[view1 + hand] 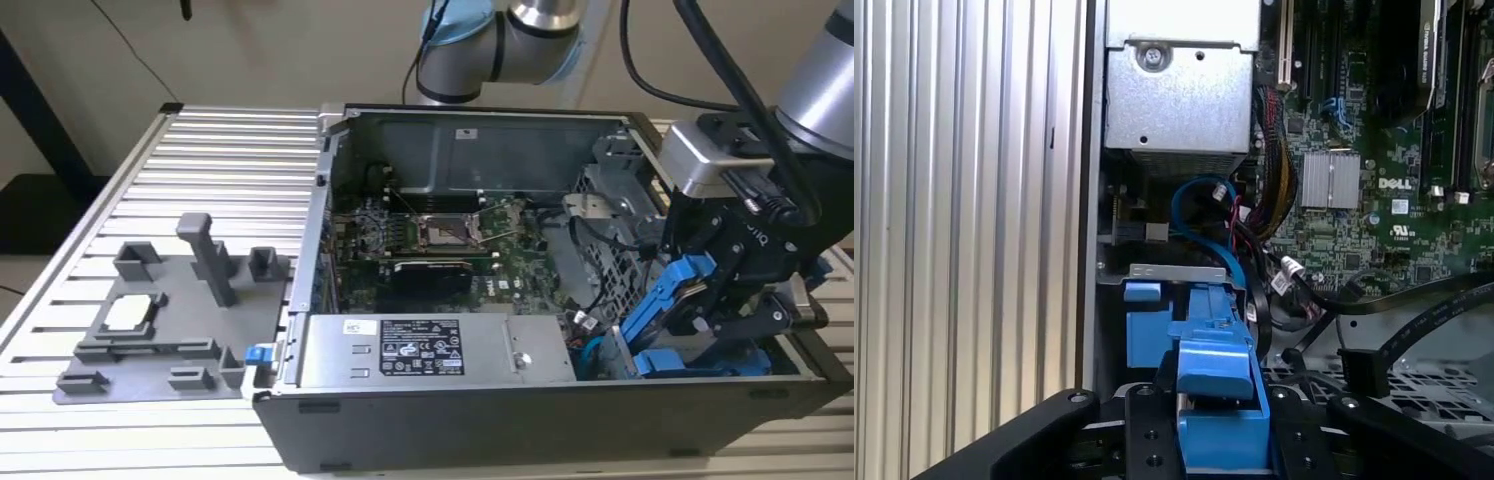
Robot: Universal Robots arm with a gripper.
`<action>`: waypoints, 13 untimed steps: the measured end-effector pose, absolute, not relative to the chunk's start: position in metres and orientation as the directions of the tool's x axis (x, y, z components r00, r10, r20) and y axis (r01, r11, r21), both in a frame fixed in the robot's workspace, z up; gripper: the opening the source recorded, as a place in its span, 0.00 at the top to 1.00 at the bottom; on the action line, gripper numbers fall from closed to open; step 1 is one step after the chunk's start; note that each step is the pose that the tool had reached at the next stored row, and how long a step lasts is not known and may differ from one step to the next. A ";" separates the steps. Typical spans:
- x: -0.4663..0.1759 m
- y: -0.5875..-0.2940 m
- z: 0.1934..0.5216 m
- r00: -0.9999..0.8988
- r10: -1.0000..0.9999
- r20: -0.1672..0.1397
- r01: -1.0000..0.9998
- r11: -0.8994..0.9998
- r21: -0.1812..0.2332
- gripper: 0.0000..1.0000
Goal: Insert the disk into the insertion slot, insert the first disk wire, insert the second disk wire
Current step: 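Insert the disk into the insertion slot, then insert the first disk wire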
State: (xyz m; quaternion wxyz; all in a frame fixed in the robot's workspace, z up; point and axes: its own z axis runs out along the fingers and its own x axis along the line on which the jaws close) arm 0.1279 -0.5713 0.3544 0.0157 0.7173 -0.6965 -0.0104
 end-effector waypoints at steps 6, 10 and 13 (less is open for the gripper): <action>0.128 -0.571 0.357 0.030 -1.000 0.009 -0.999 -0.029 0.037 0.59; 0.128 -0.571 0.375 0.030 -1.000 0.011 -0.999 -0.029 0.037 0.59; 0.128 -0.571 0.388 0.030 -0.999 0.014 -0.999 -0.029 0.037 0.59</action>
